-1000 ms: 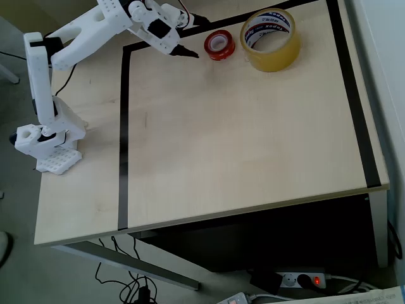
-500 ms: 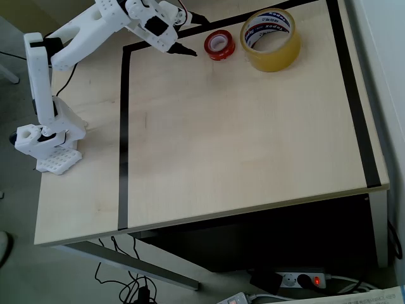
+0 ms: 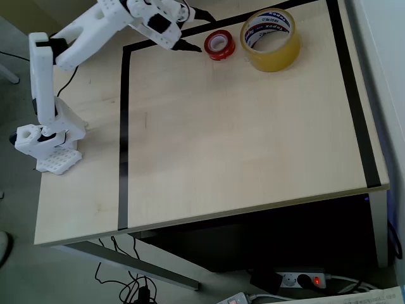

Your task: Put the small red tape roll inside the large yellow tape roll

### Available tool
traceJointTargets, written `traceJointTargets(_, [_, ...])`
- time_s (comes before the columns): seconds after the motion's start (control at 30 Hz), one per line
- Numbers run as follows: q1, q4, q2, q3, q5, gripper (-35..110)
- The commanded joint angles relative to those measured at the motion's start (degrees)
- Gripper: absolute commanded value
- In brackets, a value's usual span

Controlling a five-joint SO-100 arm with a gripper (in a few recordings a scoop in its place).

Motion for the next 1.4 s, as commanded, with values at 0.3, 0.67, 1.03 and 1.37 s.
traceJointTargets(0.3, [-0.7, 17.3, -20.3, -38.1, 2.6, 27])
traceJointTargets(0.67, [0.3, 25.8, -34.2, -59.5, 5.9, 3])
traceJointTargets(1.03, [3.0, 25.8, -30.7, -54.3, 5.9, 0])
traceJointTargets(1.37, [10.5, 18.2, -13.2, -51.8, 5.4, 0])
